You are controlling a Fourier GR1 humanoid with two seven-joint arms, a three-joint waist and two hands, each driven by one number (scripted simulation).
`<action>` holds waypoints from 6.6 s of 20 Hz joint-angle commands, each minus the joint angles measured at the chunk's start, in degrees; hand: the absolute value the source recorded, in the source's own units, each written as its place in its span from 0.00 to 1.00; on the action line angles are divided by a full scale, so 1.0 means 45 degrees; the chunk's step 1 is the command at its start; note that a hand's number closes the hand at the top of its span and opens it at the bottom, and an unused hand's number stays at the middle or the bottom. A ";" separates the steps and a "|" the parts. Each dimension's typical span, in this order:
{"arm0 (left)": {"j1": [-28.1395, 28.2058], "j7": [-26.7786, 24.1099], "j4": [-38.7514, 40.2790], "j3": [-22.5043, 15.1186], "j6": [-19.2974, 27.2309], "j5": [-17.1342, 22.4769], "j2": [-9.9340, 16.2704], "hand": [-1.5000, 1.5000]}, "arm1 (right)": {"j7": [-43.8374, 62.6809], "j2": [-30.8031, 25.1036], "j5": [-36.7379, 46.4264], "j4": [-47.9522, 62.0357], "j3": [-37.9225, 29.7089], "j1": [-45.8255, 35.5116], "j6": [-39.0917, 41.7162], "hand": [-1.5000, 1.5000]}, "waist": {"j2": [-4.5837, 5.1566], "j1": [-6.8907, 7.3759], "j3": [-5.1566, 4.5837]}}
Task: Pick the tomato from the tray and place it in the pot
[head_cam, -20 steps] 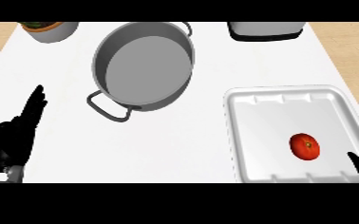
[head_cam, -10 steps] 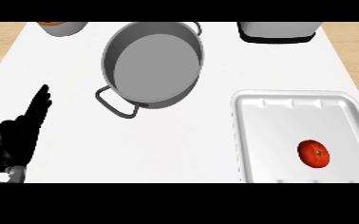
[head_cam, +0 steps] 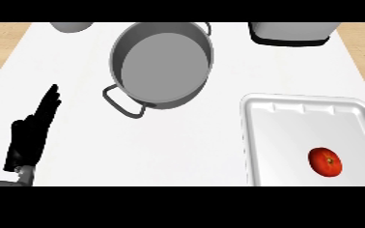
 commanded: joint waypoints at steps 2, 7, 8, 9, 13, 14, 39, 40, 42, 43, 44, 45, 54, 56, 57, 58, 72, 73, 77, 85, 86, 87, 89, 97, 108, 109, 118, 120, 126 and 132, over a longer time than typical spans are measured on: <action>-0.0081 0.0174 0.0027 0.0225 -0.0161 0.0032 0.0042 0.50 | 0.2708 -0.1018 -0.1193 0.0218 0.1073 -0.1405 0.2462 0.00 | -0.0010 0.0047 0.0018; -0.0237 0.0712 -0.0358 0.0506 -0.0351 -0.0091 0.0099 0.50 | 0.4726 -0.0517 -0.1876 0.1264 0.2194 -0.4272 0.3711 0.00 | -0.0054 -0.0074 0.0031; 0.0135 -0.0450 0.0474 0.0635 -0.0599 -0.0021 -0.0212 0.50 | 0.4214 -0.0224 -0.1868 0.2460 0.2329 -0.4959 0.3916 0.00 | -0.0037 -0.0052 0.0030; -0.0010 0.0272 -0.0246 0.0071 -0.0162 -0.0504 -0.0549 0.50 | 0.4200 -0.0216 -0.2083 0.2838 0.2271 -0.5308 0.4368 0.00 | -0.0053 -0.0095 0.0036; 0.0677 0.0531 -0.0827 0.0671 -0.0515 -0.0517 -0.0382 0.50 | 0.6039 0.0782 -0.1057 0.1976 0.3126 -0.5915 0.4526 0.00 | -0.0094 -0.0190 0.0032; 0.0560 -0.0288 0.0016 0.0677 -0.0580 -0.0747 -0.0708 0.50 | 0.6415 0.0832 -0.1286 0.2165 0.2947 -0.6396 0.4843 0.00 | -0.0086 -0.0226 0.0028; 0.0537 0.1246 -0.1247 0.2470 -0.2218 -0.1826 -0.1395 0.50 | 0.4265 0.3901 0.2743 0.6659 0.3003 -0.7158 0.5640 0.00 | -0.0104 -0.0300 0.0036; 0.1005 0.0314 -0.0853 0.2349 -0.1897 -0.2181 -0.1905 0.50 | 0.3816 0.3698 0.2678 0.6707 0.2740 -0.6755 0.5843 0.00 | -0.0104 -0.0314 0.0034; 0.0815 0.0955 -0.1267 0.2715 -0.2194 -0.2027 -0.1887 0.50 | 0.3608 0.3906 0.2937 0.6749 0.2603 -0.6602 0.6079 0.00 | -0.0106 -0.0323 0.0034; -0.0246 0.0561 0.0260 0.2240 -0.1830 -0.2569 -0.2487 0.50 | 0.3420 0.4018 0.3024 0.7259 0.2576 -0.7077 0.6100 0.00 | -0.0093 -0.0352 0.0033; -0.0272 0.0236 0.0445 0.2915 -0.2382 -0.2203 -0.2104 0.50 | 0.3452 0.4281 0.3411 0.6581 0.2701 -0.6218 0.5788 0.00 | -0.0101 -0.0370 0.0032; -0.0201 0.1062 -0.0258 0.2871 -0.2434 -0.2198 -0.1843 0.50 | 0.3889 0.4481 0.3098 0.7513 0.2803 -0.7892 0.6510 0.00 | -0.0093 -0.0296 0.0034; 0.0908 0.0247 -0.0679 0.3157 -0.2844 -0.2705 -0.2426 0.50 | 0.1657 0.4557 0.4581 0.7619 0.2482 -0.7111 0.6309 1.00 | -0.0100 -0.0309 0.0034; 0.0102 0.0277 -0.0090 0.3792 -0.3020 -0.2533 -0.2198 0.50 | 0.1782 0.4563 0.4459 0.7279 0.2258 -0.7098 0.6850 1.00 | -0.0098 -0.0333 0.0033; -0.0048 -0.0054 0.0580 0.3365 -0.2938 -0.2969 -0.2567 0.50 | 0.1489 0.4526 0.4698 0.7148 0.2070 -0.6547 0.6494 1.00 | -0.0097 -0.0367 0.0032; 0.0515 0.1646 -0.1822 0.3024 -0.2704 -0.2970 -0.2723 0.50 | 0.2748 0.4762 0.4390 0.6191 0.2116 -0.6888 0.7157 1.00 | -0.0114 -0.0328 0.0034; -0.1123 0.1004 -0.0706 0.1925 -0.3419 -0.3270 -0.2915 0.50 | 0.6718 1.0621 0.9267 0.7623 0.8830 -1.4979 0.4265 1.00 | 0.0143 0.2089 -0.0072; -0.0904 0.0845 -0.0551 0.1835 -0.3505 -0.3319 -0.2916 0.50 | 0.7099 1.0630 0.9533 0.7649 0.8998 -1.5532 0.4155 1.00 | 0.0085 0.2192 -0.0104; -0.1263 0.0994 -0.0259 0.1939 -0.3331 -0.3347 -0.3009 0.50 | 0.8087 1.0648 1.1107 0.8273 0.9566 -1.7652 0.3374 1.00 | -0.0009 0.1960 -0.0114; -0.1708 0.1075 -0.0292 0.1867 -0.3237 -0.3453 -0.3102 0.50 | 0.9609 1.0656 1.1804 0.9726 0.9151 -2.0627 0.1213 1.00 | 0.0104 0.1975 -0.0043; -0.1721 0.1191 -0.0069 0.1944 -0.3359 -0.3361 -0.3031 0.50 | 0.9886 1.0656 1.1747 0.9799 0.9123 -2.0995 0.1181 1.00 | 0.0094 0.1898 -0.0049; -0.1742 0.1222 -0.0153 0.1978 -0.3399 -0.3330 -0.2979 0.50 | 1.0025 1.0656 1.1723 1.0137 0.9222 -2.1122 0.0974 1.00 | 0.0107 0.1966 -0.0047; -0.1742 0.1069 0.0096 0.1944 -0.3286 -0.3466 -0.3046 0.50 | 0.9900 1.0656 1.1880 1.0658 0.8931 -2.1565 0.0193 1.00 | 0.0219 0.1907 -0.0050; -0.1617 0.0900 0.0097 0.2233 -0.3270 -0.3396 -0.2895 0.50 | 0.9434 1.0657 1.1674 1.2907 0.7998 -2.3206 -0.1483 1.00 | 0.0247 0.1646 -0.0030; -0.1458 0.0863 -0.0094 0.2542 -0.3357 -0.3151 -0.2840 0.50 | 0.7099 1.0659 1.0680 1.6875 0.7380 -2.3738 -0.3990 1.00 | 0.0339 0.1381 -0.0019; -0.1698 0.1475 -0.0212 0.2482 -0.3260 -0.3203 -0.2894 0.50 | 0.6661 1.0659 1.0703 1.7331 0.6983 -2.3760 -0.4281 1.00 | 0.0362 0.1260 -0.0001; -0.1315 0.0974 -0.0474 0.2325 -0.3079 -0.3397 -0.3145 0.50 | 0.4465 1.0663 1.0138 2.0753 0.6278 -2.4109 -0.5004 1.00 | 0.0475 0.1381 0.0004; -0.1643 0.0801 0.0058 0.2699 -0.3446 -0.3189 -0.2694 0.50 | 0.3997 1.0663 0.9612 2.0602 0.5782 -2.3632 -0.6116 1.00 | 0.0598 0.1336 0.0009; -0.1633 0.0929 -0.0345 0.2398 -0.3321 -0.3358 -0.2937 0.50 | 0.2994 1.0664 0.8332 2.0981 0.4594 -2.3666 -0.7209 0.00 | 0.0612 0.1624 0.0026; -0.1693 0.1258 -0.0639 0.2298 -0.3351 -0.3345 -0.3012 0.50 | 0.1605 1.0664 0.7994 2.1589 0.4328 -2.3698 -0.8283 0.00 | 0.0537 0.1620 0.0032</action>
